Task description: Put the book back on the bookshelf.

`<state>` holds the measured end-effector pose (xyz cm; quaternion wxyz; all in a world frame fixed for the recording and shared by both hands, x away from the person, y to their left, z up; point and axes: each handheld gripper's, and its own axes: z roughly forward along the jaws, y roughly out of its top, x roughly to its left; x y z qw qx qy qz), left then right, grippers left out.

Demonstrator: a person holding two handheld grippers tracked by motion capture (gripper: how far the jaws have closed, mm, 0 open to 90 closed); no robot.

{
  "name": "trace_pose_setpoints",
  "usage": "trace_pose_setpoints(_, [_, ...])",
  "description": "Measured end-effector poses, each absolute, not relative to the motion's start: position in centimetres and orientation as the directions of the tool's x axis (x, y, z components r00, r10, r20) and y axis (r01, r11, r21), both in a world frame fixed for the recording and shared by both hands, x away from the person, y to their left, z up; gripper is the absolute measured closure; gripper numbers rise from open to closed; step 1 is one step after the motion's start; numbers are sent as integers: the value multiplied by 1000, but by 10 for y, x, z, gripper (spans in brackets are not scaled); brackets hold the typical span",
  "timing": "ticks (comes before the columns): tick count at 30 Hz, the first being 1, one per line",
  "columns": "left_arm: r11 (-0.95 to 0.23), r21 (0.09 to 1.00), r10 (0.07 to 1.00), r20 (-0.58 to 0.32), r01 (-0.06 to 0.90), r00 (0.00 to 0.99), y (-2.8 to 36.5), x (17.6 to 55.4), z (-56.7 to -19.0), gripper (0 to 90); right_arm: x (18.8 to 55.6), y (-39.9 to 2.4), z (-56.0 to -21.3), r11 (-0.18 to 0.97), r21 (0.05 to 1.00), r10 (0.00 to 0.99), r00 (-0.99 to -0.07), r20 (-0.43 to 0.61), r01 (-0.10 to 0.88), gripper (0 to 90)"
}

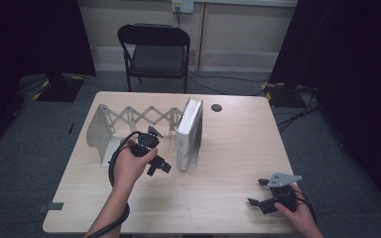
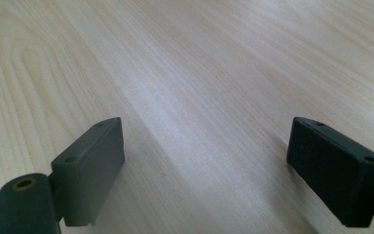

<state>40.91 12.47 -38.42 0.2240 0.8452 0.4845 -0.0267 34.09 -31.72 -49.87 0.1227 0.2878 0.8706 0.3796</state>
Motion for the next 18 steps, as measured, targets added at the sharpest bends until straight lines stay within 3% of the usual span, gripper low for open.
trace_pose_setpoints(18, [-417,342,815,-270,842,513,135,405,-402,199,341,-317,-499,546,732,594,-804,5,408,131])
